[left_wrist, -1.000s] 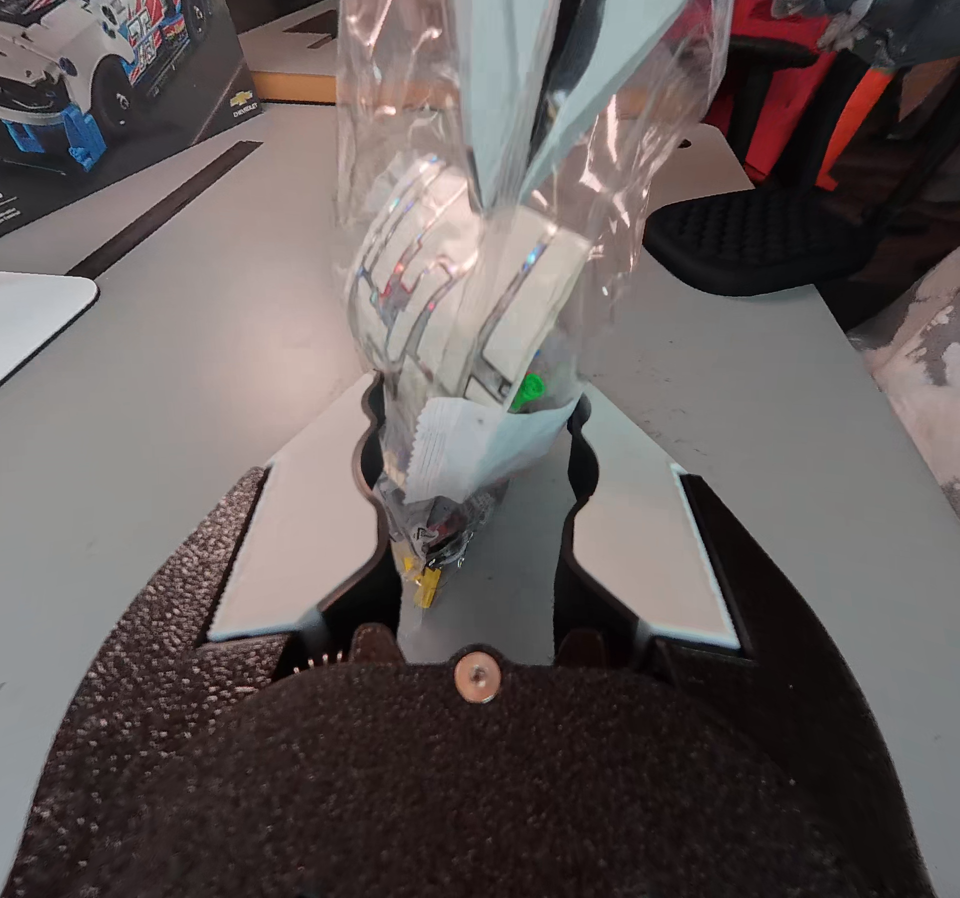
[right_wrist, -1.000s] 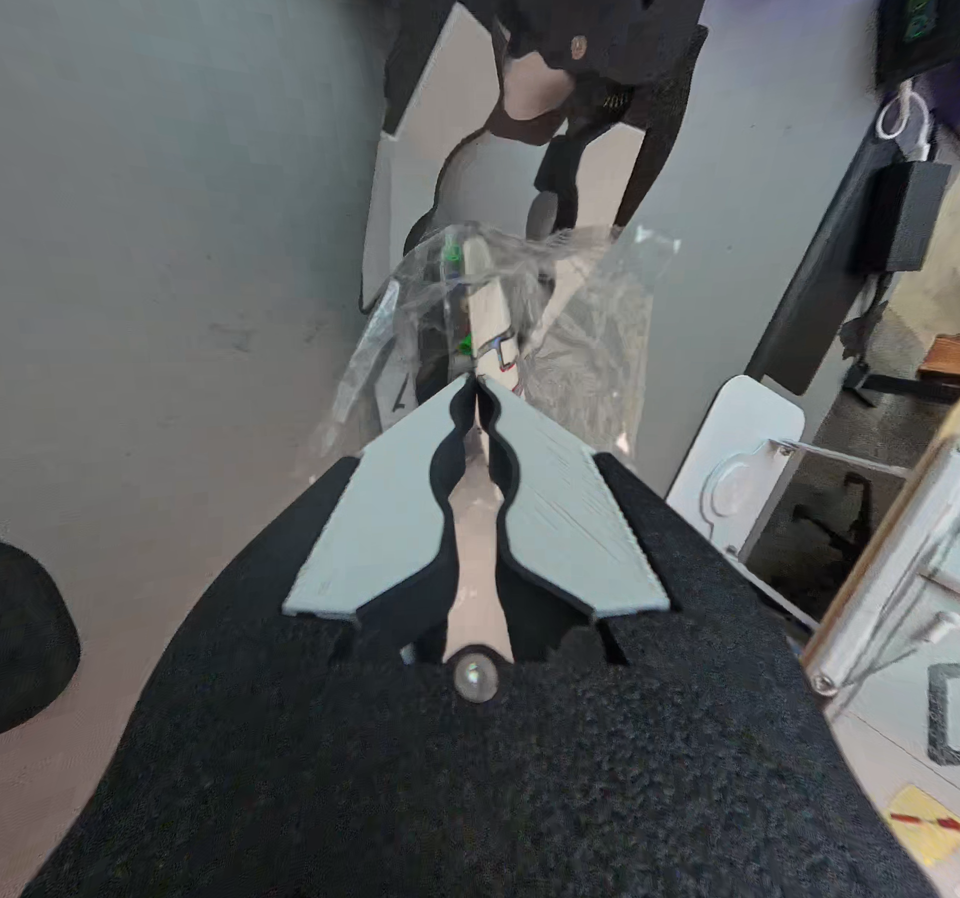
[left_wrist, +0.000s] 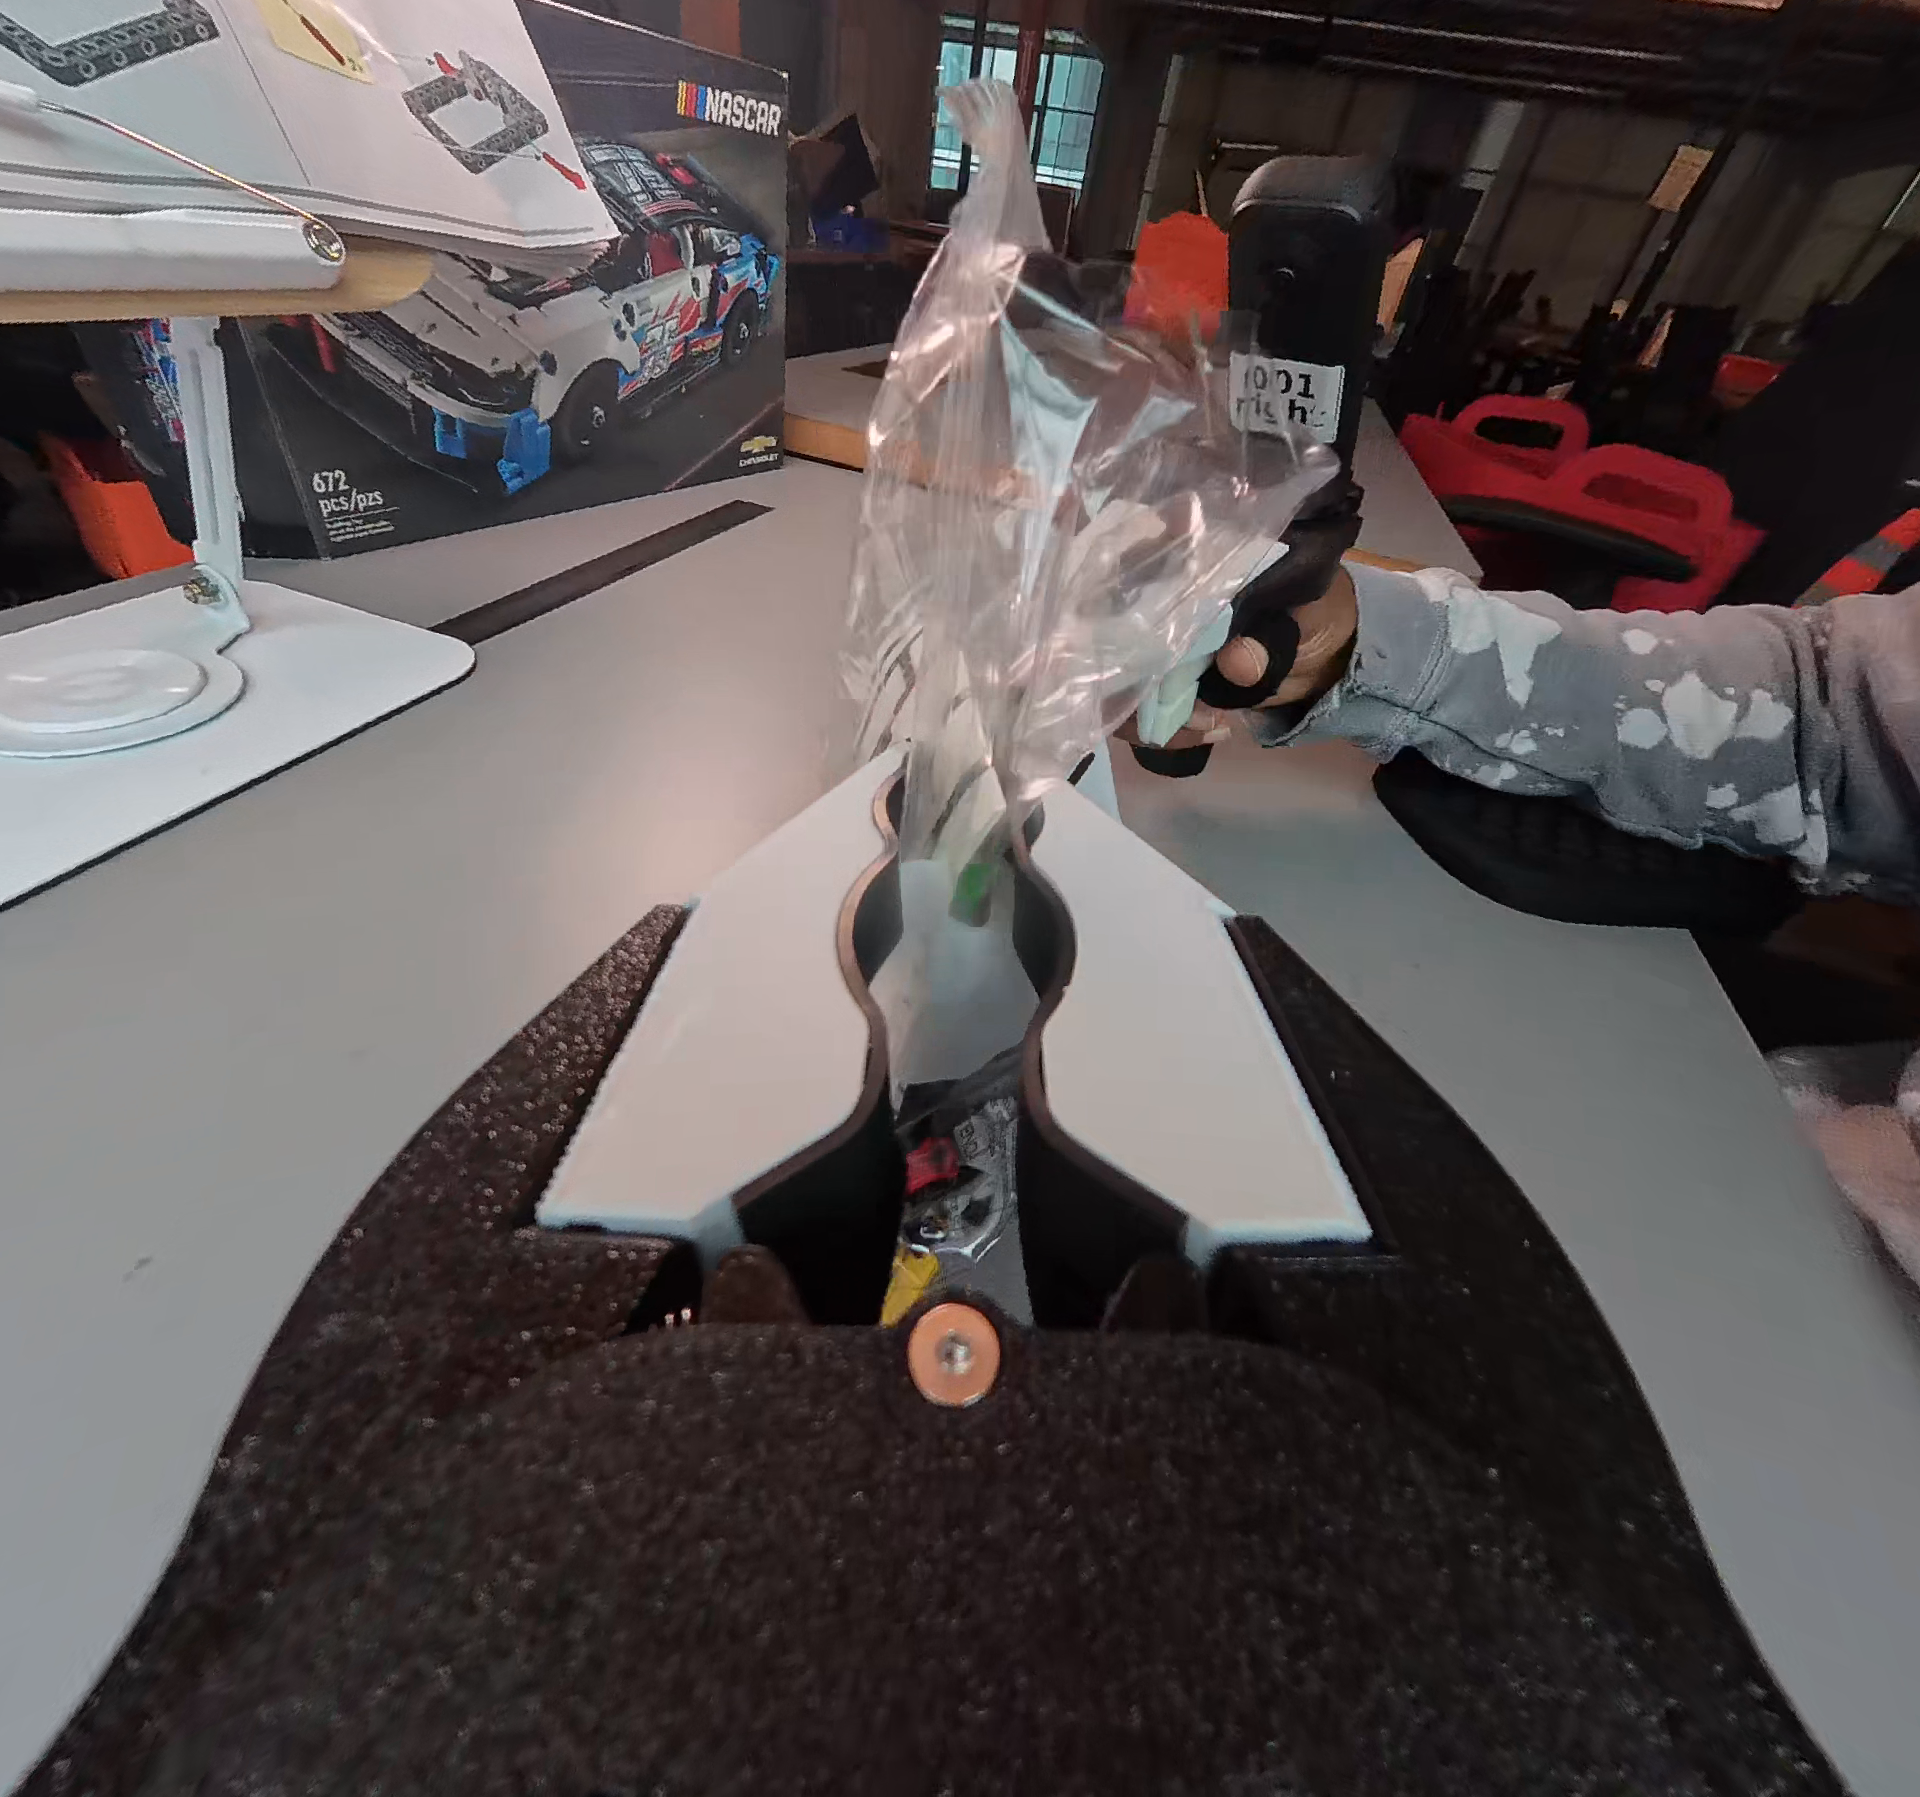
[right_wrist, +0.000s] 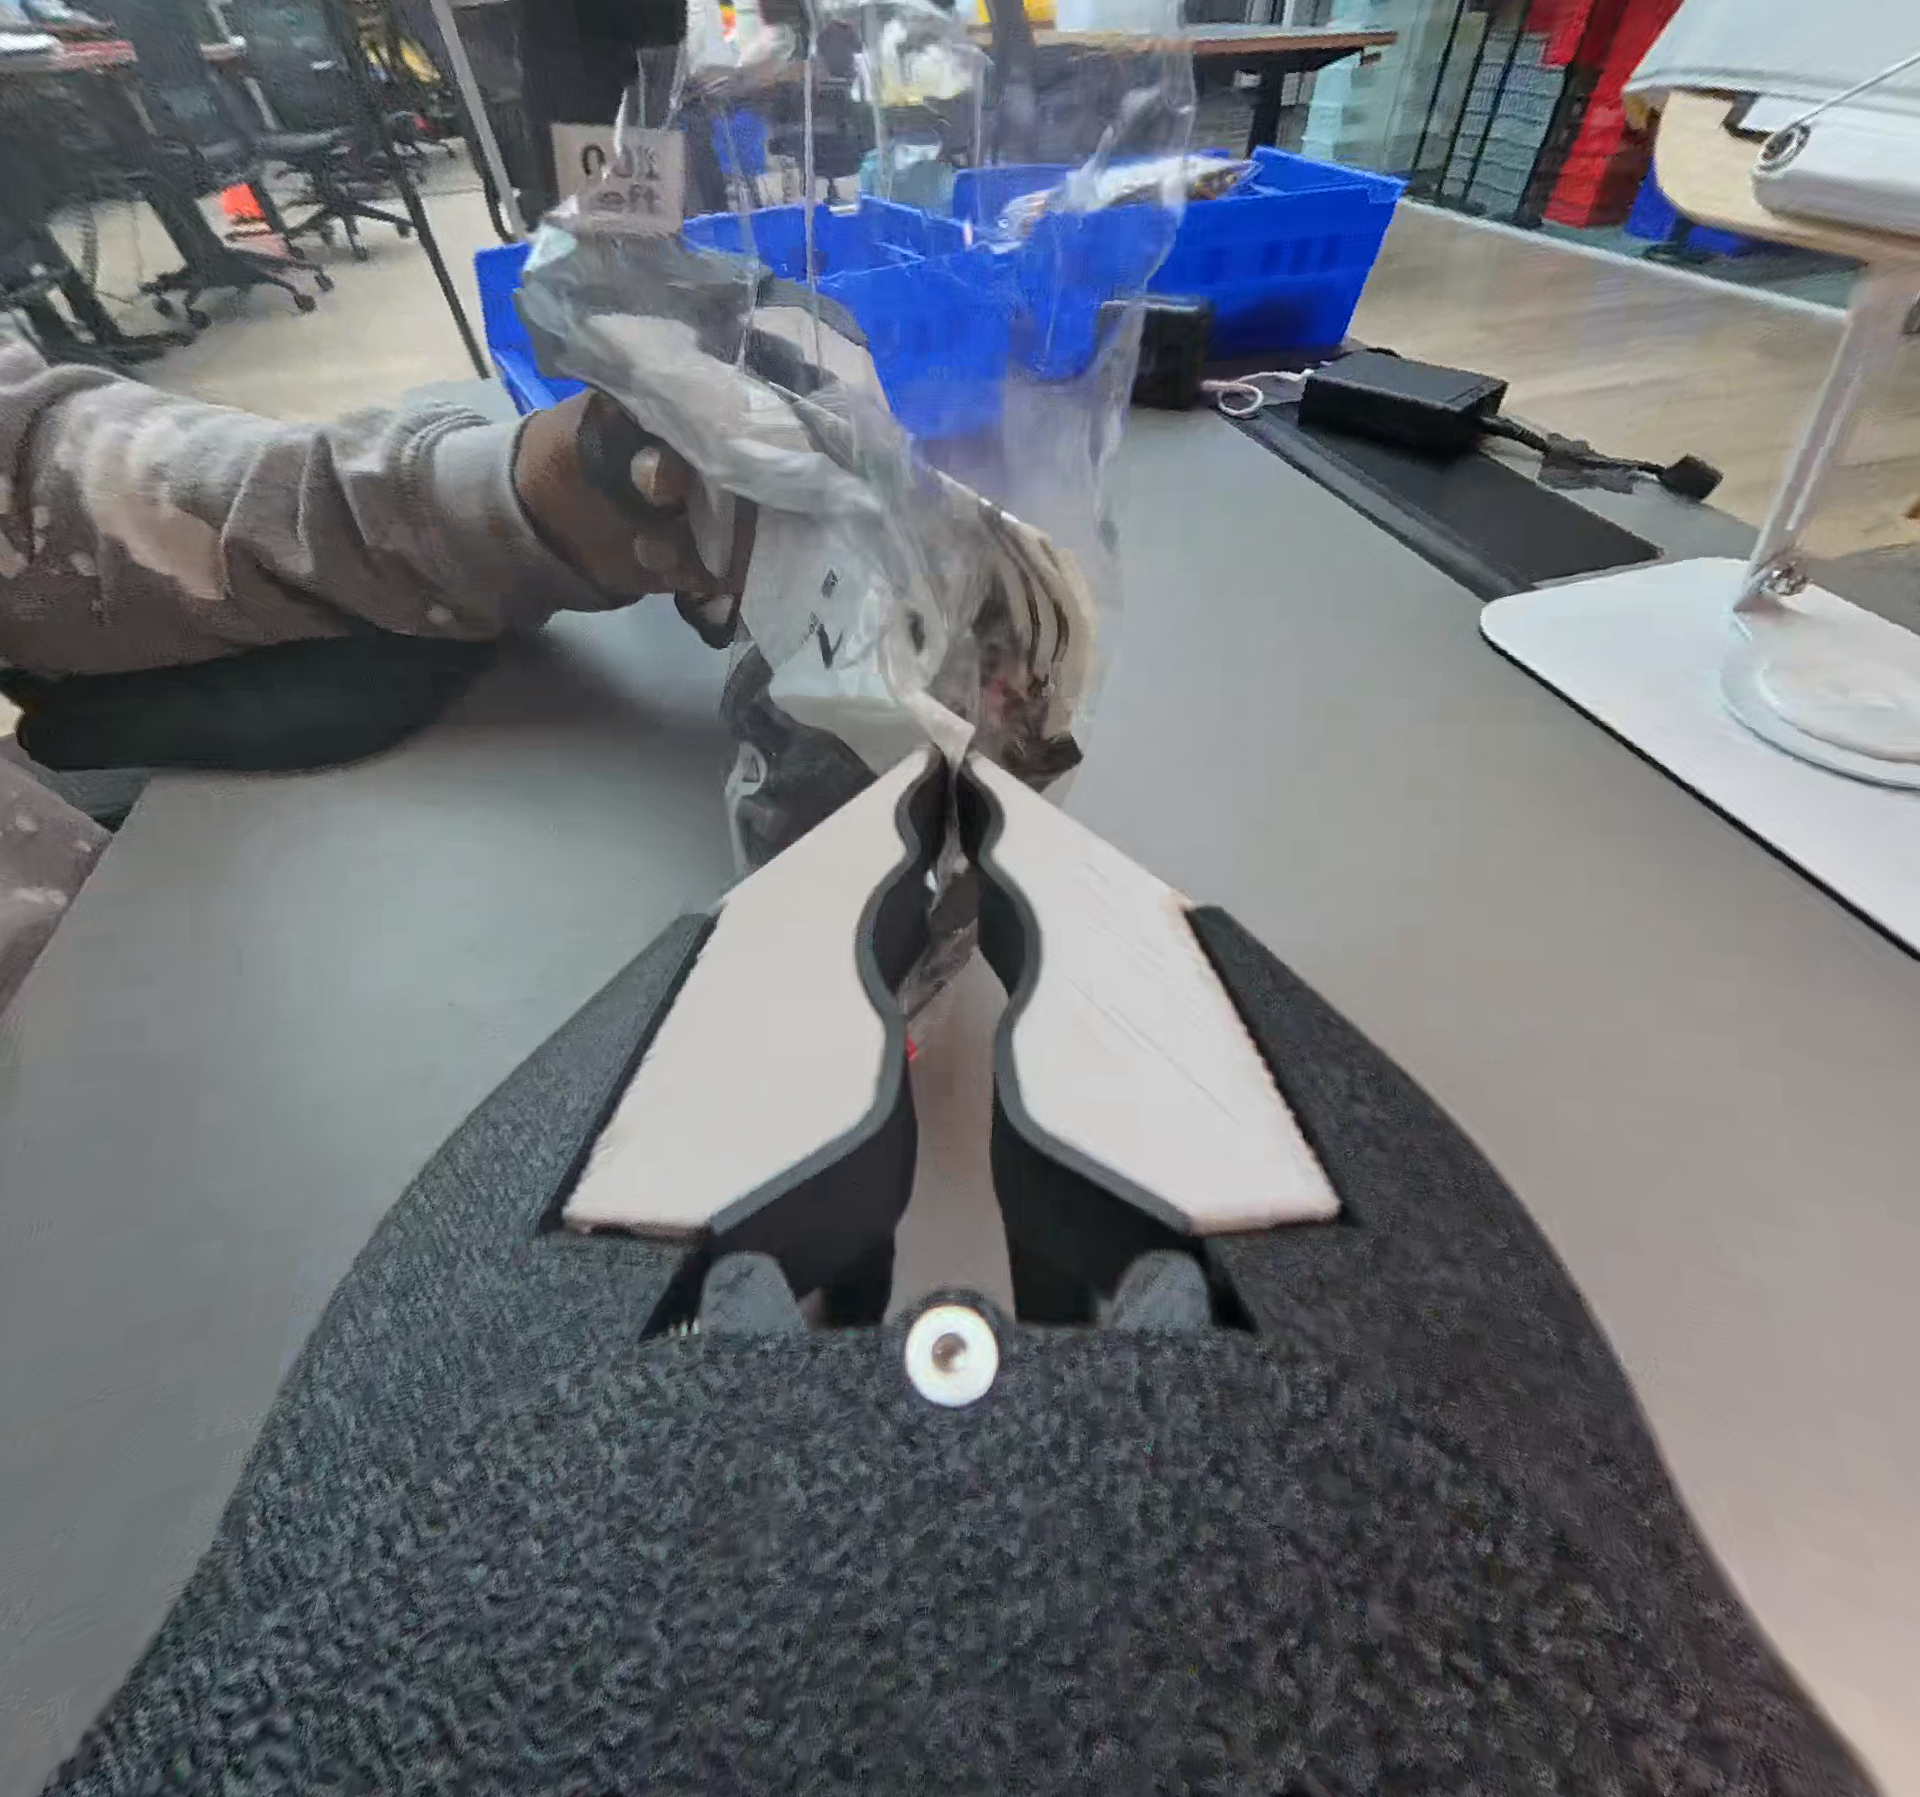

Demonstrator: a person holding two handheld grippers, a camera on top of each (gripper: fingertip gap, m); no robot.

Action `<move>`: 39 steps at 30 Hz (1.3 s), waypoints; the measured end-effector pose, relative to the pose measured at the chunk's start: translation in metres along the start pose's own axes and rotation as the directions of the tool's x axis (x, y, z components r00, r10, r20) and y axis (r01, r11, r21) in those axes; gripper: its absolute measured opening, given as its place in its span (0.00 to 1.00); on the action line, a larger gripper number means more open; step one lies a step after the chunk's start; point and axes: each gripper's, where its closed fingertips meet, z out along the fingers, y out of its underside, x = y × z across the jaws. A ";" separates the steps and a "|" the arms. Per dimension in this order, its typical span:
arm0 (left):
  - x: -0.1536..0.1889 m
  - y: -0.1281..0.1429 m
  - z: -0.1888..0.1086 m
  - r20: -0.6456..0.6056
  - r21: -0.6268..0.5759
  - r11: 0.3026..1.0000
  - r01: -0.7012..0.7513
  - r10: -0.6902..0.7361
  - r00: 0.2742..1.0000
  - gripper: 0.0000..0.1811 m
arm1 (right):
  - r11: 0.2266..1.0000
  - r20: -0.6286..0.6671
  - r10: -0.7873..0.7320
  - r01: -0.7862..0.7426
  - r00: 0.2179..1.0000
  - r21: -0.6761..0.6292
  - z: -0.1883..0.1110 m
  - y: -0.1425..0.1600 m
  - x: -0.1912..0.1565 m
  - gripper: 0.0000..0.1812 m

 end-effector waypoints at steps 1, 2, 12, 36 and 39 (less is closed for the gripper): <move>0.000 -0.002 -0.005 -0.023 0.005 1.000 0.003 -0.003 1.000 0.07 | 0.999 0.030 -0.041 0.041 0.999 0.001 -0.008 -0.004 -0.001 0.00; 0.001 -0.001 -0.010 -0.050 -0.007 1.000 0.010 -0.010 0.999 0.05 | 0.999 0.069 -0.049 0.047 0.996 0.026 -0.016 -0.009 -0.003 0.00; 0.058 0.002 -0.018 -0.427 -0.060 0.996 0.071 -0.090 0.900 0.18 | 0.994 0.100 -0.105 0.108 0.989 -0.029 -0.038 0.018 -0.017 0.07; 0.032 -0.034 -0.002 -0.249 0.035 0.996 0.079 -0.068 0.966 0.00 | 0.988 0.106 -0.060 0.044 0.993 0.147 -0.052 -0.020 -0.019 0.00; 0.029 -0.042 -0.011 -0.239 0.041 0.998 0.055 -0.044 0.970 0.00 | 0.967 0.153 -0.047 0.007 0.987 0.254 -0.070 -0.053 -0.023 0.00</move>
